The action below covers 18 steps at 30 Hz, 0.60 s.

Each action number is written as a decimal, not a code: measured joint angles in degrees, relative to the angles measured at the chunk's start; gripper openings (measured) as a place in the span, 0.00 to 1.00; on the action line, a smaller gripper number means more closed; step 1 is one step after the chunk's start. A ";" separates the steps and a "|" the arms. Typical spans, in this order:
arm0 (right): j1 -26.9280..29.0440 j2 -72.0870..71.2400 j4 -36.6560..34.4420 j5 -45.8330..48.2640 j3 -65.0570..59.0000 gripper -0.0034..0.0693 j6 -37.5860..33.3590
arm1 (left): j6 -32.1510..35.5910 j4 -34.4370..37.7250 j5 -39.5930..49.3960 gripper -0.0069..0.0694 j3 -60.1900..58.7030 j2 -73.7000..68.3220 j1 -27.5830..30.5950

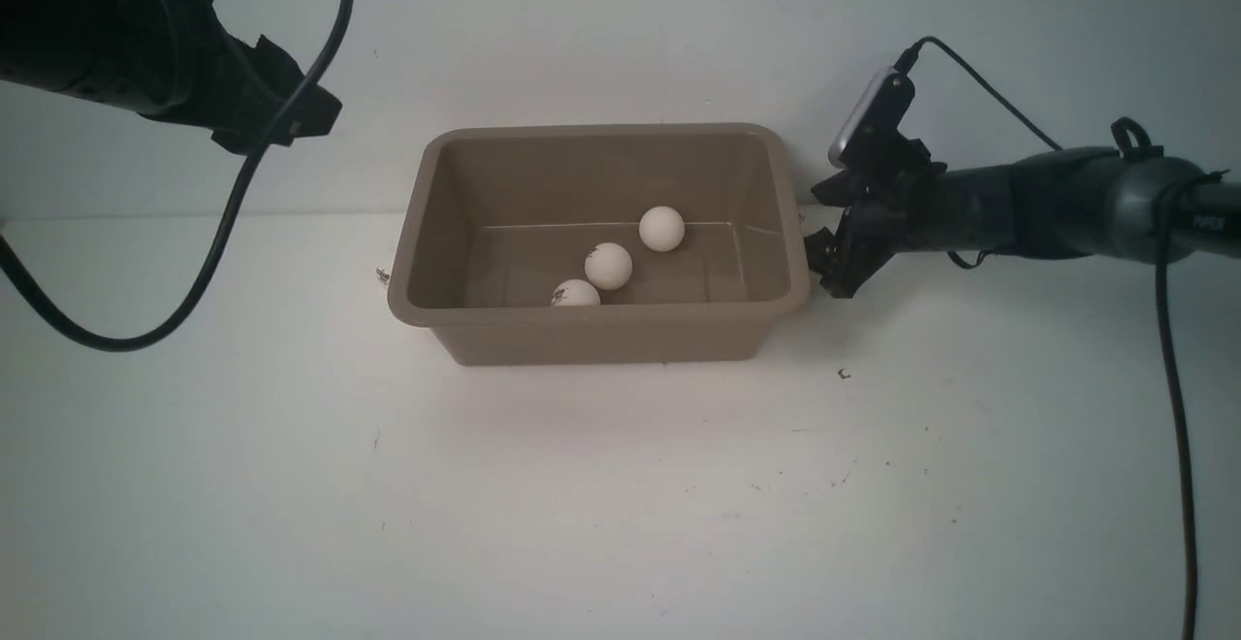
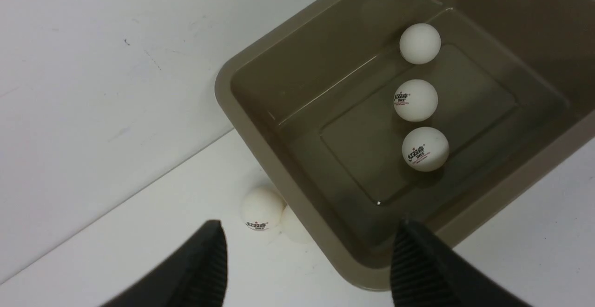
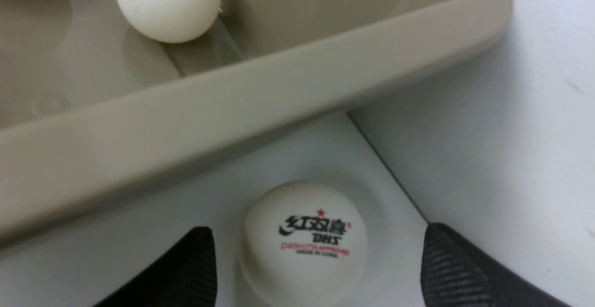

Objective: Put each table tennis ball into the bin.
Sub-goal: Use the right arm to clamp the table tennis ball closest to it

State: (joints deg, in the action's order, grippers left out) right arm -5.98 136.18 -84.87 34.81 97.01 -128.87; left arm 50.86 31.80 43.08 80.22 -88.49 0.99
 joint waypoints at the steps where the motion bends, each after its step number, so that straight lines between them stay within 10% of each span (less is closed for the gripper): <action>1: 0.00 0.46 -0.31 -0.06 0.55 0.78 -0.07 | 0.00 0.27 0.00 0.65 0.00 0.00 0.00; 18: -0.01 3.06 -2.98 -0.05 3.13 0.69 0.07 | 0.07 0.79 0.00 0.65 0.00 0.00 0.00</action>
State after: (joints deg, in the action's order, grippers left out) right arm -5.99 139.24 -87.85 34.76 100.13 -128.80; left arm 50.93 32.59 43.08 80.22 -88.49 0.99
